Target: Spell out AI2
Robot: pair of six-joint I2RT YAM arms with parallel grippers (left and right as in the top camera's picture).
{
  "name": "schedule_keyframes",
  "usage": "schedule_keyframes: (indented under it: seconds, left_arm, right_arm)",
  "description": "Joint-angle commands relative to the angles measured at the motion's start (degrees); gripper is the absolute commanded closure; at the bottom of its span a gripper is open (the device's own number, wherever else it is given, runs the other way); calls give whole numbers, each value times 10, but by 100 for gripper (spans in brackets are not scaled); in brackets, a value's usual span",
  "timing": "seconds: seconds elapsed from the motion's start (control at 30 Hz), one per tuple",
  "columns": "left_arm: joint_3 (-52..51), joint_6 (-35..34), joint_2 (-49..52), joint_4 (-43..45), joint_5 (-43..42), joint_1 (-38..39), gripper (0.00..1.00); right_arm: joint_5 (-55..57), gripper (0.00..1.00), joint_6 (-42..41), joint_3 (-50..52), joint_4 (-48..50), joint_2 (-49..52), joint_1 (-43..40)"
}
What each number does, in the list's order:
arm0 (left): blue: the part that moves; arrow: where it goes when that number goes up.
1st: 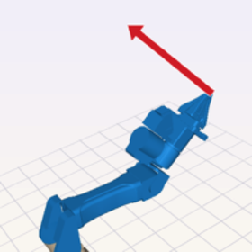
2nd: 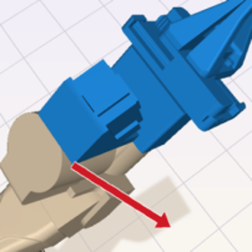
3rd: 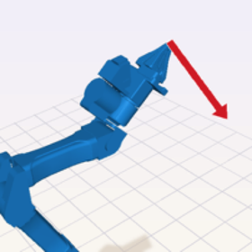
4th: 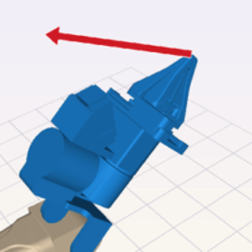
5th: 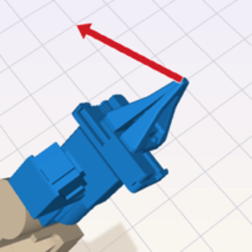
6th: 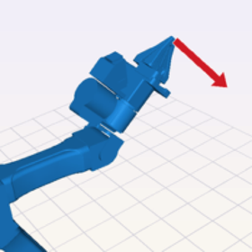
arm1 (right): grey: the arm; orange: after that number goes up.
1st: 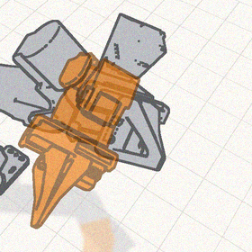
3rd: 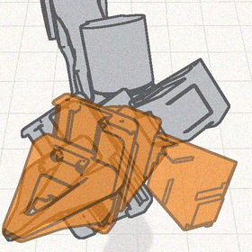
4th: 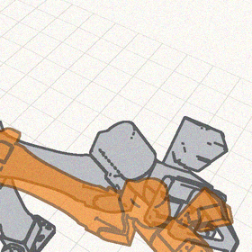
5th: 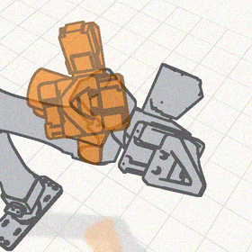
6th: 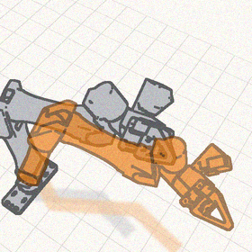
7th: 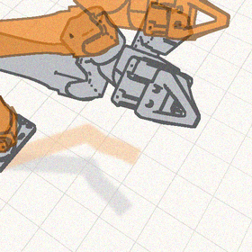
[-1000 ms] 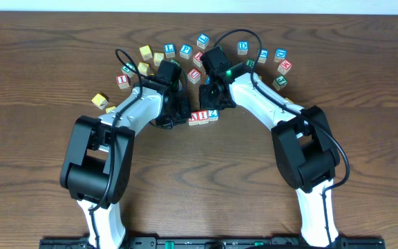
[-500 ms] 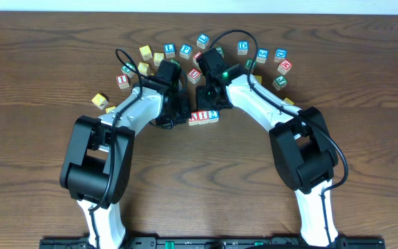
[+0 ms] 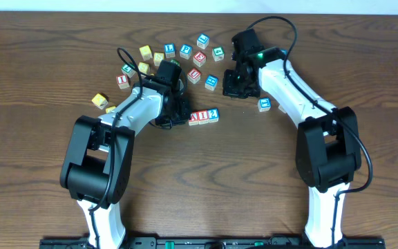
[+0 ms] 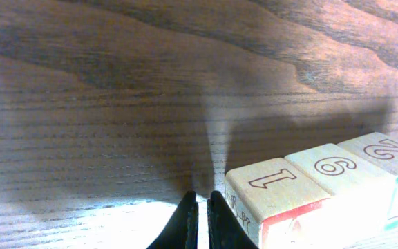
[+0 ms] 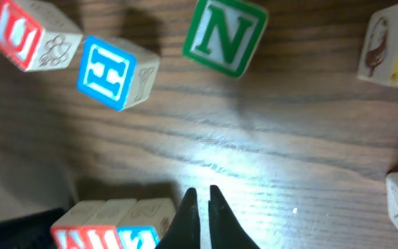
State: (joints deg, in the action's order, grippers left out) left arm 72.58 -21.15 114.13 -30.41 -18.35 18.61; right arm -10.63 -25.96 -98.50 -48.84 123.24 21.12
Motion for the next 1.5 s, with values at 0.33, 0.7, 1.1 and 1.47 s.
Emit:
schedule_keyframes:
  seconds: [0.33, 0.7, 1.1, 1.47]
  left_arm:
    - [8, 56, 10, 6, -9, 1, 93]
    - [8, 68, 10, 6, -20, 1, 93]
    - [22, 77, 10, 7, -20, 1, 93]
    - [31, 80, 10, 12, -2, 1, 93]
  right_arm:
    - [-53, 98, 24, 115, 71, -13, 47]
    - [-65, 99, 23, 124, 92, -13, 53]
    - [-82, 99, -43, 124, 113, -13, 61]
    - [-64, 99, -75, 124, 122, -13, 77]
